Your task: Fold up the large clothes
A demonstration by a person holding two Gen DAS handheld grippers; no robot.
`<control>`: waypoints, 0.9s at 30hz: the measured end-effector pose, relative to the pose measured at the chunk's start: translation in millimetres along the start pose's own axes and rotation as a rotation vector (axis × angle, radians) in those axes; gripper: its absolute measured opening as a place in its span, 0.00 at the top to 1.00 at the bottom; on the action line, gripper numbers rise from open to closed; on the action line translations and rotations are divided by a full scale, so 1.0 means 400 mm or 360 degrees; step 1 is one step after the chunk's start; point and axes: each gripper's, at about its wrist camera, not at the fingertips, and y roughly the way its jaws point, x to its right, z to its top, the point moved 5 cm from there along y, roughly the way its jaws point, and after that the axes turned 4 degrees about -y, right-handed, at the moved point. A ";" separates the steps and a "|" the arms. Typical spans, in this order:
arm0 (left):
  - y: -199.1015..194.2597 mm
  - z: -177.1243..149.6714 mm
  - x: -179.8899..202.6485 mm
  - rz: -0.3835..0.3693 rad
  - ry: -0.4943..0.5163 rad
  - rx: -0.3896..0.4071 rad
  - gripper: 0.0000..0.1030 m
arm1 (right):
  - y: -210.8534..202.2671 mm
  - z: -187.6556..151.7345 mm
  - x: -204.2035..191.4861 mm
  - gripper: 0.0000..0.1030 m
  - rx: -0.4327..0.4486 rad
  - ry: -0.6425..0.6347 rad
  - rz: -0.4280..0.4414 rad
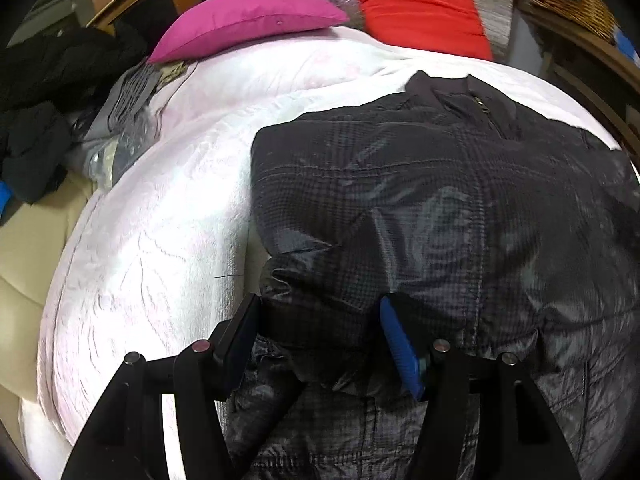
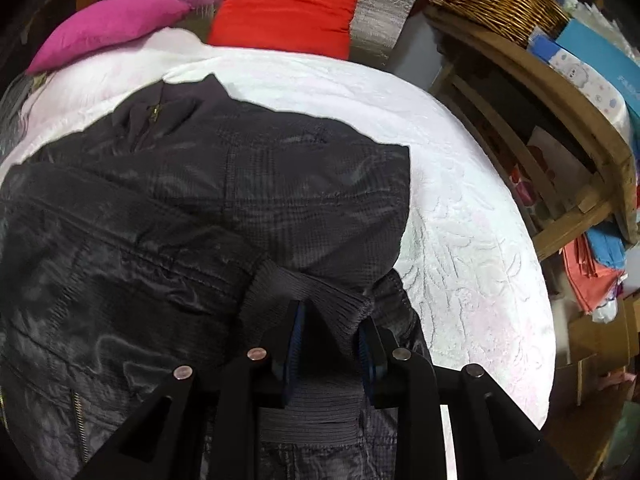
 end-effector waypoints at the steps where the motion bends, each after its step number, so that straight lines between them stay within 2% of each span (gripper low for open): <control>1: 0.001 0.002 -0.005 -0.0001 -0.0013 -0.0001 0.39 | -0.004 0.002 0.002 0.73 0.0000 0.0009 0.0018; 9: -0.012 -0.005 -0.004 0.0007 -0.0015 -0.0040 0.40 | -0.009 -0.007 0.012 0.73 -0.0099 -0.0001 0.0203; 13: -0.079 -0.026 -0.031 -0.0060 -0.0080 -0.0002 0.40 | -0.048 -0.028 0.051 0.73 -0.0099 0.0132 0.0444; 17: -0.174 -0.019 -0.063 0.0009 -0.0069 0.0139 0.38 | -0.094 -0.041 0.117 0.72 -0.0033 0.0281 0.0692; 19: -0.209 -0.009 -0.074 -0.0006 -0.0110 0.0249 0.32 | -0.107 -0.049 0.153 0.71 0.0000 0.0346 0.0794; 20: -0.213 -0.004 -0.075 -0.0017 -0.0130 0.0296 0.31 | -0.107 -0.050 0.168 0.71 0.0011 0.0373 0.0826; 23: -0.181 0.016 -0.063 -0.0015 -0.0158 0.0389 0.31 | -0.104 -0.050 0.196 0.71 0.0030 0.0398 0.0888; 25: -0.141 0.040 -0.058 0.0032 -0.0142 0.0343 0.31 | -0.091 -0.038 0.210 0.71 0.0054 0.0400 0.0907; 27: -0.120 0.063 -0.050 -0.0003 -0.0117 0.0379 0.31 | -0.062 -0.025 0.219 0.71 0.0069 0.0434 0.0940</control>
